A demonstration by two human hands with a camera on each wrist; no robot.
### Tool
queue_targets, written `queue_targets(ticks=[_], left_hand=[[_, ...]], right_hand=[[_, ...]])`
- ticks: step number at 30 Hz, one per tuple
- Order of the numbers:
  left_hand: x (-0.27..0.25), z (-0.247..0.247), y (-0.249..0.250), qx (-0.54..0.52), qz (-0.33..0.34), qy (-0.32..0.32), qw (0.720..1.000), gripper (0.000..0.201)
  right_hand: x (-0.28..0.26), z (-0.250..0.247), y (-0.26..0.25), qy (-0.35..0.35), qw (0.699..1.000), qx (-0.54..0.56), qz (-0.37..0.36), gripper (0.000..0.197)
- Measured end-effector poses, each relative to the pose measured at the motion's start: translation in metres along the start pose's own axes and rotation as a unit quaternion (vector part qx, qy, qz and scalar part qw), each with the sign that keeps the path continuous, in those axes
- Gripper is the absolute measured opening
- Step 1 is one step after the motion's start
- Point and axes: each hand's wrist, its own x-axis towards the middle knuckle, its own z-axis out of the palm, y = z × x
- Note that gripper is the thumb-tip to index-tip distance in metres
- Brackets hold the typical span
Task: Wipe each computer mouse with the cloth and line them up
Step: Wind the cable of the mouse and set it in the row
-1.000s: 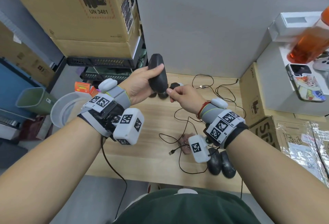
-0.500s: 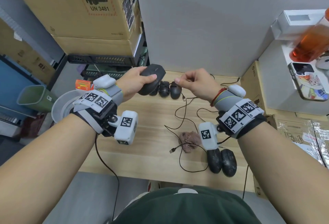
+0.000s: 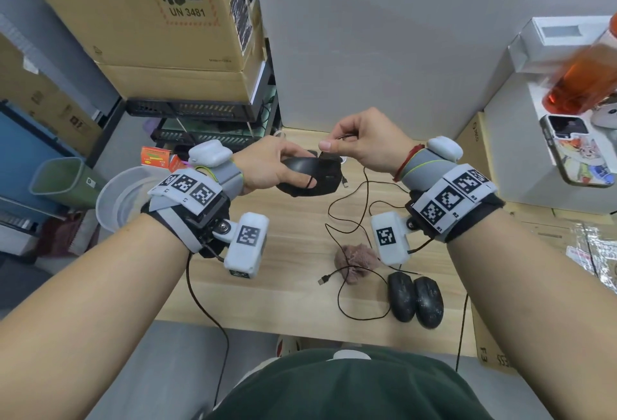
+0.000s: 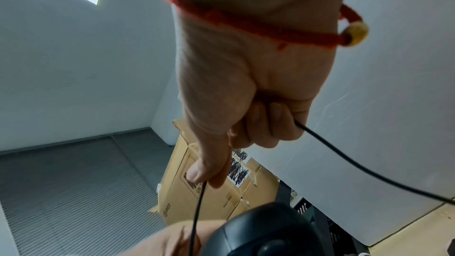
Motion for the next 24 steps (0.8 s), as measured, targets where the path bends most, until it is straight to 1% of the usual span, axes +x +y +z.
queue_targets(ticks=[2, 6, 9, 12, 15, 18, 20, 24], left_hand=[[-0.001, -0.005, -0.002, -0.007, -0.005, 0.012, 1.000, 0.042], [-0.006, -0.012, 0.000, -0.009, -0.013, -0.008, 1.000, 0.044], [-0.004, -0.014, 0.000, 0.006, -0.019, 0.008, 1.000, 0.042], [0.000, -0.009, 0.000, 0.047, -0.021, 0.013, 0.999, 0.041], [0.001, 0.002, 0.005, 0.086, -0.008, -0.015, 0.996, 0.038], [-0.002, 0.010, 0.011, 0.088, 0.005, -0.053, 0.995, 0.032], [-0.006, 0.013, 0.016, 0.076, 0.010, -0.063, 0.995, 0.036], [-0.011, 0.015, 0.021, 0.013, 0.034, -0.075, 0.997, 0.055]], right_hand=[[-0.007, -0.005, -0.002, -0.012, 1.000, 0.010, 0.007, 0.019], [-0.019, -0.018, -0.005, -0.047, 0.999, -0.005, 0.016, 0.018], [-0.021, -0.023, -0.003, -0.036, 0.999, -0.003, 0.018, 0.017], [-0.020, -0.023, -0.007, -0.030, 0.999, -0.001, 0.014, 0.017], [-0.016, -0.019, -0.011, -0.033, 0.999, -0.010, 0.005, 0.018], [-0.010, -0.016, -0.008, -0.023, 1.000, -0.017, 0.001, 0.019], [-0.009, -0.014, -0.004, -0.015, 1.000, -0.017, 0.003, 0.018], [-0.006, -0.007, 0.011, 0.022, 1.000, 0.016, 0.010, 0.020]])
